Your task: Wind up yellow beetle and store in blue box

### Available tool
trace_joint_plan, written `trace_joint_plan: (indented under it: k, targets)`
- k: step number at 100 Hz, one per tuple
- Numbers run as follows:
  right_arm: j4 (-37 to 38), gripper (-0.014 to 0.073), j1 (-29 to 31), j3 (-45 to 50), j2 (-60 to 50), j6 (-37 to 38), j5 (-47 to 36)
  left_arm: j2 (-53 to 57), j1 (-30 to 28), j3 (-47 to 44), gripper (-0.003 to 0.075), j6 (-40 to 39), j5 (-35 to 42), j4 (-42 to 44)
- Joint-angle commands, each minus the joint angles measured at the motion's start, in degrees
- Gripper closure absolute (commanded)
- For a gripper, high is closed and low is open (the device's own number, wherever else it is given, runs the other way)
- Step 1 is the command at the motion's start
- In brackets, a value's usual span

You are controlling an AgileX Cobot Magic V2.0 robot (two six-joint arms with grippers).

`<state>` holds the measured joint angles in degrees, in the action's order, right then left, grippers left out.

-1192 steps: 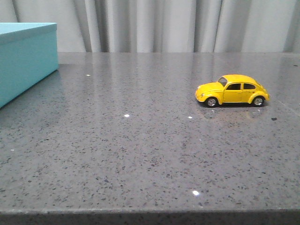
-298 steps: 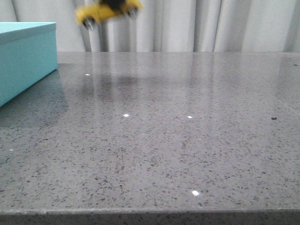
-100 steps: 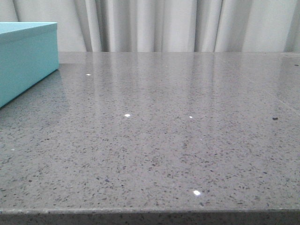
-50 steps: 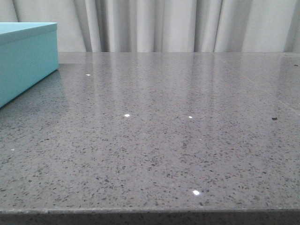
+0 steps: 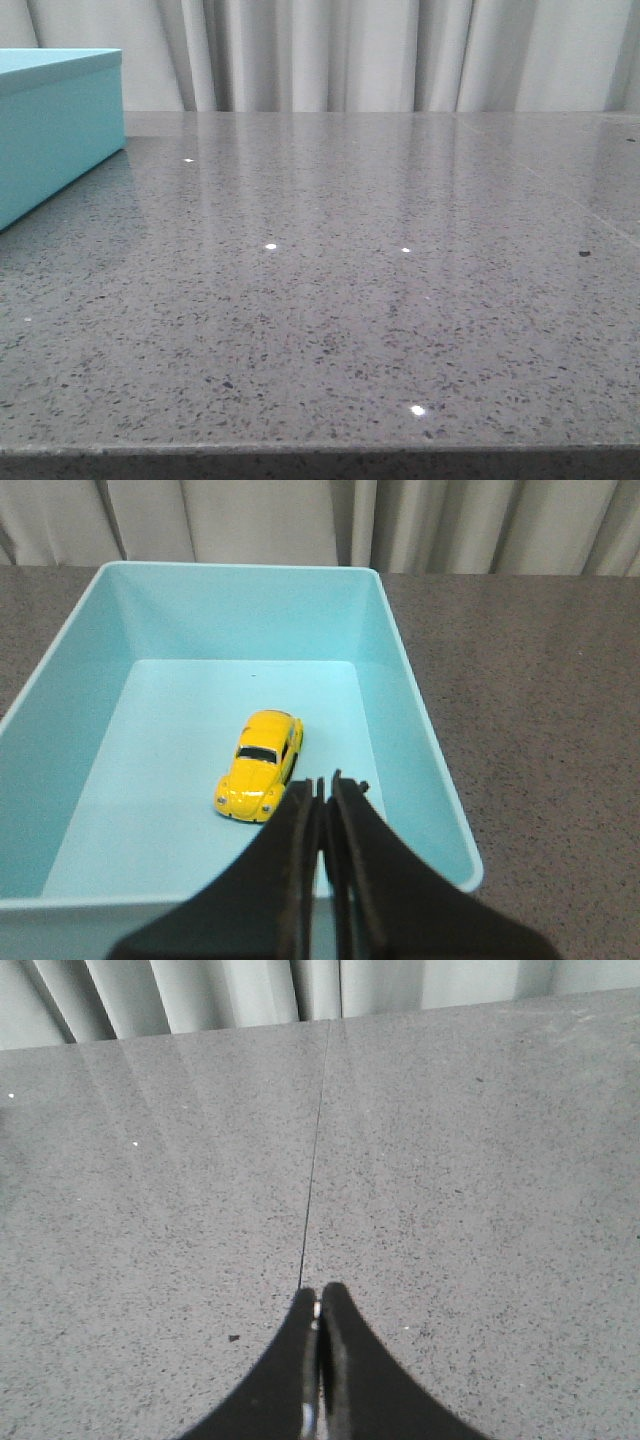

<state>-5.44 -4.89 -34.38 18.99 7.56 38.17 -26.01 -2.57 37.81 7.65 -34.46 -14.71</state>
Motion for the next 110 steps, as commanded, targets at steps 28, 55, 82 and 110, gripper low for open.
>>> trace_joint_plan:
  k: [28,55,82,110]
  targets:
    - [0.6,0.0661,0.1,10.8,0.5,-0.7,-25.6,14.5,0.0,-14.0,0.0738,1.0,9.7,-1.9]
    - [0.6,0.0661,0.1,14.0,0.5,-0.7,-31.2,17.2,0.0,-17.3,0.0738,1.0,10.8,-1.9]
    - [0.6,0.0661,0.1,14.0,0.5,-0.7,-31.2,17.2,0.0,-17.3,0.0738,1.0,10.8,-1.9]
    - [0.6,0.0661,0.1,14.0,0.5,-0.7,-31.2,17.2,0.0,-17.3,0.0738,1.0,10.8,-1.9]
